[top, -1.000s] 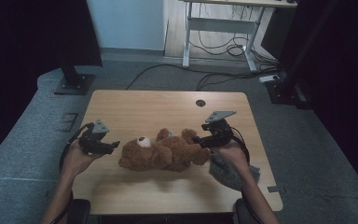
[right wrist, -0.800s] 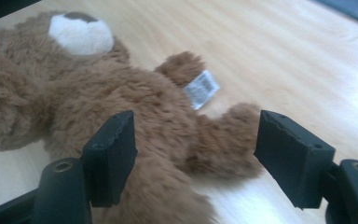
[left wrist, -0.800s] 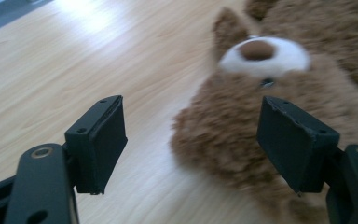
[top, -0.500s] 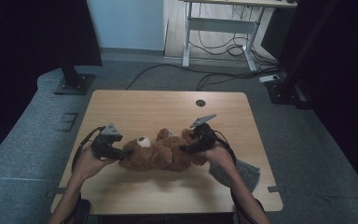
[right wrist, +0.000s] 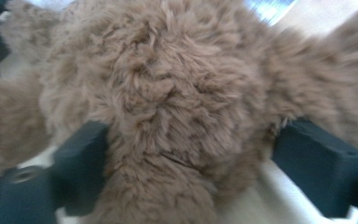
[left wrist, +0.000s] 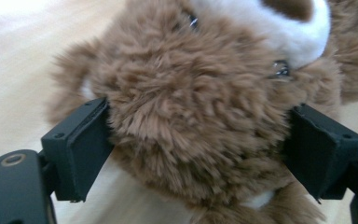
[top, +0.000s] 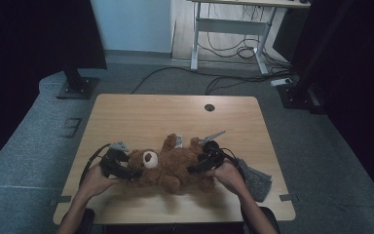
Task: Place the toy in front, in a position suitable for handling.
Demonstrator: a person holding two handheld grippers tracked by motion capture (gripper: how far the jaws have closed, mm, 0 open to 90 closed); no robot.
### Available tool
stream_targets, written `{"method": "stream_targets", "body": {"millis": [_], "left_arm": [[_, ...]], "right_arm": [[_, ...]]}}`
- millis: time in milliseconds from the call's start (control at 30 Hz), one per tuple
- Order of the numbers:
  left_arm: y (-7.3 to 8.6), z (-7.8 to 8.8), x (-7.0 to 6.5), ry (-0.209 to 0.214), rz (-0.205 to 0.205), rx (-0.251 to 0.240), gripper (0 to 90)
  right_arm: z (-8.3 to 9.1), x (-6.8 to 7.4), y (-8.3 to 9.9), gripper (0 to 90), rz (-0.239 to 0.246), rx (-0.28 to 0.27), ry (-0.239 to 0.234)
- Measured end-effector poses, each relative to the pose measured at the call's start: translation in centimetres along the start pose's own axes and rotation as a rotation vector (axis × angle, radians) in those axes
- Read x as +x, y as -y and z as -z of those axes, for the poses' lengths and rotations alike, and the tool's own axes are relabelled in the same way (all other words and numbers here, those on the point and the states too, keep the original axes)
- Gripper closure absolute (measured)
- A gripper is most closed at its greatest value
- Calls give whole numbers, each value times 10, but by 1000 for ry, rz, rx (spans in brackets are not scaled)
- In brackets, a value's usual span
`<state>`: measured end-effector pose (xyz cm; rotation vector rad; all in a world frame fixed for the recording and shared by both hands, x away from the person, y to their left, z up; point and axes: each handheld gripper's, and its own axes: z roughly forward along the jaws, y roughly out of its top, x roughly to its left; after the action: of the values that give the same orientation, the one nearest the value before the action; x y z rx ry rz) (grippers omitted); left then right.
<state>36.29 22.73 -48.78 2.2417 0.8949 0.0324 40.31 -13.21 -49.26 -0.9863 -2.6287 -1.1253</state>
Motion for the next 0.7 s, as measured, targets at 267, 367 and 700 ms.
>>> {"method": "stream_targets", "body": {"millis": [267,367,700], "left_arm": [[4,2,-13,5,-89,-69,438],[-4,4,-20,-44,-142,-86,452],[-31,-11,-12,-115,-197,-168,420]], "right_arm": [[3,18,2,581,65,-10,6],[9,25,-2,596,100,-22,46],[34,3,-8,578,127,-113,162]]}}
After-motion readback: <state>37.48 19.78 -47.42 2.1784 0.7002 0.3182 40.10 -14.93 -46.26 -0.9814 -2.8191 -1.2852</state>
